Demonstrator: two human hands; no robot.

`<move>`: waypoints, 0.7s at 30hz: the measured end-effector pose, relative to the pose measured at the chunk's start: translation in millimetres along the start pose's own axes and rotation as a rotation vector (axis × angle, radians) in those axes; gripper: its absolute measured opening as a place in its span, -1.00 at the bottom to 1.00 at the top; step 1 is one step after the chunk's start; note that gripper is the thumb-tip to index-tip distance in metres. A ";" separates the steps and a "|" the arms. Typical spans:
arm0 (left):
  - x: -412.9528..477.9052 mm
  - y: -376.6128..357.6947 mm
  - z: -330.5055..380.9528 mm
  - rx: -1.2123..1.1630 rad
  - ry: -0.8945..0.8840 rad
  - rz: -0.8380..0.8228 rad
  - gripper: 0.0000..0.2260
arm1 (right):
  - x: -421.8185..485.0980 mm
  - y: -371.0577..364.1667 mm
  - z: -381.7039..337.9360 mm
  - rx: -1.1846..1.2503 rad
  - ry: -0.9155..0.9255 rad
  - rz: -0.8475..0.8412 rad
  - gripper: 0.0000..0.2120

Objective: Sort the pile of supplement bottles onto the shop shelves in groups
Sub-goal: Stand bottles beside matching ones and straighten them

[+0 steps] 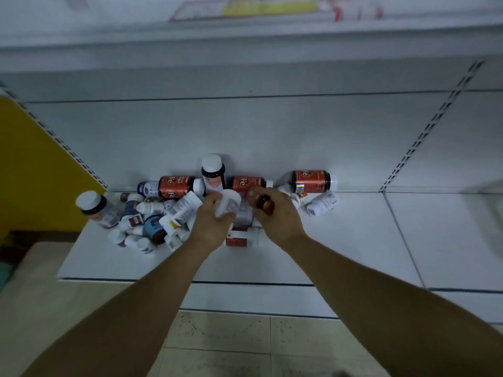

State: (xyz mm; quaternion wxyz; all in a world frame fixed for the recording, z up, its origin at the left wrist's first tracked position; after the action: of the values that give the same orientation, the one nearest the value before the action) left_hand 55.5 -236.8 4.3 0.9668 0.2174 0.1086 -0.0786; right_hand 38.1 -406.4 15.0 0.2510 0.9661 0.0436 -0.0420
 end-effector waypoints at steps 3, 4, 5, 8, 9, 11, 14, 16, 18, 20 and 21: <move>-34.7 -1.9 24.2 -0.412 0.083 0.060 -0.58 | -31.1 29.1 -10.3 0.152 -0.022 0.061 -0.60; -45.9 -5.0 30.7 -0.559 0.093 0.059 -0.59 | -41.9 40.1 -13.4 0.191 -0.030 0.074 -0.57; -57.7 -9.8 38.4 -0.695 0.080 0.047 -0.61 | -52.8 52.7 -17.2 0.223 -0.028 0.093 -0.57; -96.0 -30.6 71.7 -0.973 -0.018 -0.082 -0.74 | -84.2 91.8 -31.0 0.340 0.037 0.123 -0.64; -107.8 -38.9 84.4 -1.043 -0.049 -0.135 -0.75 | -92.6 104.3 -33.3 0.388 0.034 0.120 -0.62; -126.7 -54.7 107.8 -1.150 -0.103 -0.195 -0.76 | -106.8 129.8 -35.4 0.474 0.041 0.113 -0.59; -143.1 -76.4 132.1 -1.182 -0.129 -0.200 -0.65 | -122.2 160.9 -38.1 0.603 0.037 0.074 -0.64; -151.3 -92.5 146.8 -1.179 -0.133 -0.209 -0.62 | -132.5 175.9 -37.3 0.785 0.010 0.042 -0.65; -157.3 -106.6 160.7 -1.179 -0.141 -0.198 -0.49 | -143.8 189.5 -35.4 0.930 -0.007 0.013 -0.60; -161.2 -118.5 173.8 -1.144 -0.147 -0.183 -0.38 | -155.7 203.7 -32.8 1.007 -0.024 0.032 -0.58; -163.3 -124.6 180.7 -1.108 -0.147 -0.199 -0.36 | -162.2 211.2 -30.8 1.051 -0.030 0.060 -0.60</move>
State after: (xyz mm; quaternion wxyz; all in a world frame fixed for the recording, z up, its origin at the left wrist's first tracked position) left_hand -94.9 -410.0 153.3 0.9294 -0.3400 0.0857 -0.1153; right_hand -98.8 -585.4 160.2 -0.2657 0.9618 -0.0144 -0.0650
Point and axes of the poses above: each hand's wrist, its own x-axis towards the middle knuckle, its own y-axis out of the back of the hand, z = x × y, the point moved 5 cm from there along x, towards the middle knuckle, and after that the axes turned 10 degrees about -z, right-handed, at the moved point
